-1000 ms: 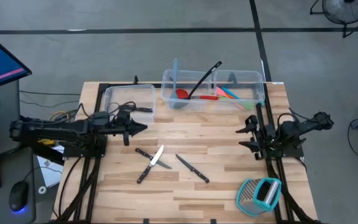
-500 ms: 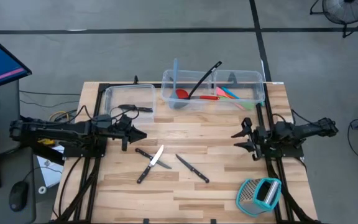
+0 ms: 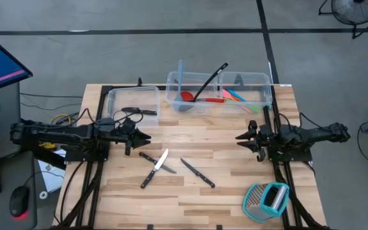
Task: Pick & Place Kitchen Items
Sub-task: Put the black knife into the top left transparent bin
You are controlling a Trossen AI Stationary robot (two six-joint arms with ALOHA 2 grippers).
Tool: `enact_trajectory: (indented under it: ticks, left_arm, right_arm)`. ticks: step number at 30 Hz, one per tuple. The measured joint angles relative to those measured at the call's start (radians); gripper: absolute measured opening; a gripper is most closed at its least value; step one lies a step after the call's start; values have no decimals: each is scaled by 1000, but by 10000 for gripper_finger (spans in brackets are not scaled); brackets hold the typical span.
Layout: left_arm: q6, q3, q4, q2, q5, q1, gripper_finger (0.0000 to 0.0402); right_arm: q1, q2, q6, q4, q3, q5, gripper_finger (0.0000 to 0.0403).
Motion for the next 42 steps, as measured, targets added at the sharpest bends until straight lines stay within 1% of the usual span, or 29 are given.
enact_trajectory:
  ticks: [1,5,6,8,10,17,21,24,26,27,30,33,35,37,42]
  left_arm:
    - [0,0,0,0,0,0,141]
    - [1,0,-2,9,-9,-14,141]
    - [4,0,-2,17,-14,-18,141]
    - [18,0,-6,42,-26,-29,141]
    - [28,0,-6,81,-29,-40,141]
    - [11,5,-7,258,-54,-102,151]
    - [2,57,-8,345,-54,-167,158]
    - [46,132,-30,389,-54,-220,159]
    - [95,201,-104,407,-54,-254,159]
    - [115,239,-168,414,-58,-269,159]
    - [131,361,-443,437,-126,-313,159]
    - [102,465,-735,475,-205,-357,159]
    - [42,507,-861,506,-237,-380,159]
    - [-65,520,-902,533,-257,-395,159]
    - [-347,520,-894,625,-258,-414,159]
  right_arm:
    - [-1,0,-45,0,0,-48,121]
    - [0,-3,-312,45,0,-330,123]
    - [-1,-3,-343,44,0,-365,123]
    - [-2,-6,-355,40,0,-368,122]
    - [-2,-6,-342,27,0,-347,123]
    - [-2,-5,-332,1,1,-337,124]
    - [-2,-5,-332,0,2,-337,124]
    - [-2,-5,-332,-1,2,-337,125]
    - [-2,-5,-332,-1,2,-337,124]
    - [-2,-5,-332,-1,2,-337,123]
    - [-2,-5,-332,-2,2,-337,123]
    - [-2,-5,-332,-2,2,-337,123]
    - [-2,-5,-332,-2,2,-337,123]
    - [-2,-5,-332,-3,2,-337,124]
    - [-2,-5,-332,-3,2,-337,124]
